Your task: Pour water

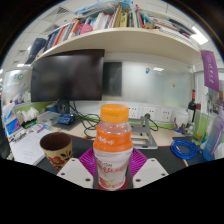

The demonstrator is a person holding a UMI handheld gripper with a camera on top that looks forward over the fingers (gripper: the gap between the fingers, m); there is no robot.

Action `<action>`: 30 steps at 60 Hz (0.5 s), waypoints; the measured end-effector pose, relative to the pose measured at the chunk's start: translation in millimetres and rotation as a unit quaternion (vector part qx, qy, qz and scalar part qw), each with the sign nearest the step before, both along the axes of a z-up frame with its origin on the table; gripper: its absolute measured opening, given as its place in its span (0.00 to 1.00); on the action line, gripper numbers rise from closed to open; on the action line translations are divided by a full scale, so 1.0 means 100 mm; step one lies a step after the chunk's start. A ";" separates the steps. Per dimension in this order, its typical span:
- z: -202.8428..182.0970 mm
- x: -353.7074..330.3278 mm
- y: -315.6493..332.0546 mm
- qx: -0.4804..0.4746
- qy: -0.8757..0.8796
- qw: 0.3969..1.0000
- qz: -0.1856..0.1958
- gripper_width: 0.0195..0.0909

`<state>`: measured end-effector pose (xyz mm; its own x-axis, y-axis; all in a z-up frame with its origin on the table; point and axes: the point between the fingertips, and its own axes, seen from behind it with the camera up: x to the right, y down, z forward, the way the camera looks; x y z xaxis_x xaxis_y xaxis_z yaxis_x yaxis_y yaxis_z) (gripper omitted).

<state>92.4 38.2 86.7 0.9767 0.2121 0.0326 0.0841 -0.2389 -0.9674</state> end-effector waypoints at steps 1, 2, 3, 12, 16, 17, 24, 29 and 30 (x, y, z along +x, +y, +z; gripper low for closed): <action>0.00 0.00 0.00 0.000 0.002 1.000 -0.001 0.28; 0.00 0.00 0.01 0.002 0.004 1.000 -0.001 0.28; 0.02 0.00 0.00 0.000 0.003 1.000 0.000 0.28; -0.01 -0.02 0.03 -0.014 -0.003 1.000 -0.002 0.47; -0.05 0.01 -0.01 -0.035 -0.008 0.999 -0.009 0.60; -0.06 0.03 -0.02 -0.040 -0.006 0.999 -0.013 0.66; -0.03 0.08 -0.28 -0.064 -0.015 0.997 -0.030 0.92; 0.05 0.16 -0.56 -0.082 -0.032 0.995 -0.055 0.92; 0.07 0.16 -0.62 -0.086 -0.033 0.994 -0.059 0.92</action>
